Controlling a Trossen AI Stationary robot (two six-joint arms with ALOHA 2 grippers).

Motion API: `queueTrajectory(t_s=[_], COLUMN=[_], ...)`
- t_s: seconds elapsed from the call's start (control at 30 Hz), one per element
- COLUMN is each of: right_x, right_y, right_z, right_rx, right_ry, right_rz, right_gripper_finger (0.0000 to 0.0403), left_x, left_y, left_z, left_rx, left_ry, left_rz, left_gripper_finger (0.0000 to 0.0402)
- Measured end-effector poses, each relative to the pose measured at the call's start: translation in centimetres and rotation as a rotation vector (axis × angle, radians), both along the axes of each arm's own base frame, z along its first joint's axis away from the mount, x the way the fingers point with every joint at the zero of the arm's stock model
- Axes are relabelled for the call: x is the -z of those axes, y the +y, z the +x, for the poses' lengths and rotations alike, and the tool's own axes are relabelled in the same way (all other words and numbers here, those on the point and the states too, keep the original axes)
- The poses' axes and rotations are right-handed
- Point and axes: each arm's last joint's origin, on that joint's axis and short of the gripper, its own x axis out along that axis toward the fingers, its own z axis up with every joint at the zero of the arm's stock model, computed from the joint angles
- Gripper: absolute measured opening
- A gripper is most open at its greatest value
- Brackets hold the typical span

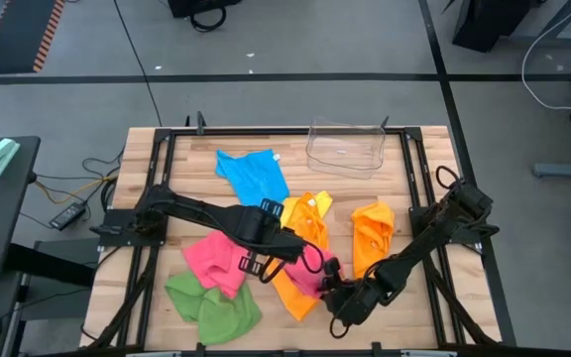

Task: Fold microfiber towels
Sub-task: Fold the top pink microfiber cloth

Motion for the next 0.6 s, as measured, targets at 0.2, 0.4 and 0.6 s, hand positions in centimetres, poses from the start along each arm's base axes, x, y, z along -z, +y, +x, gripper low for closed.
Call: queueTrajectory(t_s=[0.2,0.4,0.6], right_x=[0.3,-0.5,-1.4], right_y=[0.5,1.7,3.3], right_z=[-0.3,-0.8,-1.5], right_rx=[-0.022,-0.037,-0.1], right_ry=[0.015,-0.02,-0.084], right_rz=[0.027,-0.026,-0.076], right_gripper_finger=[0.0111,0.0137,0.0149], left_x=[2.0,1.8,1.0], left_y=[0.7,0.6,0.4], left_z=[0.0,-0.1,-0.7], left_rx=[-0.021,-0.02,-0.016], left_ry=[0.074,0.072,0.048], left_rz=[0.022,0.019,0.009], left_gripper_finger=[0.0009,0.0021,0.0008])
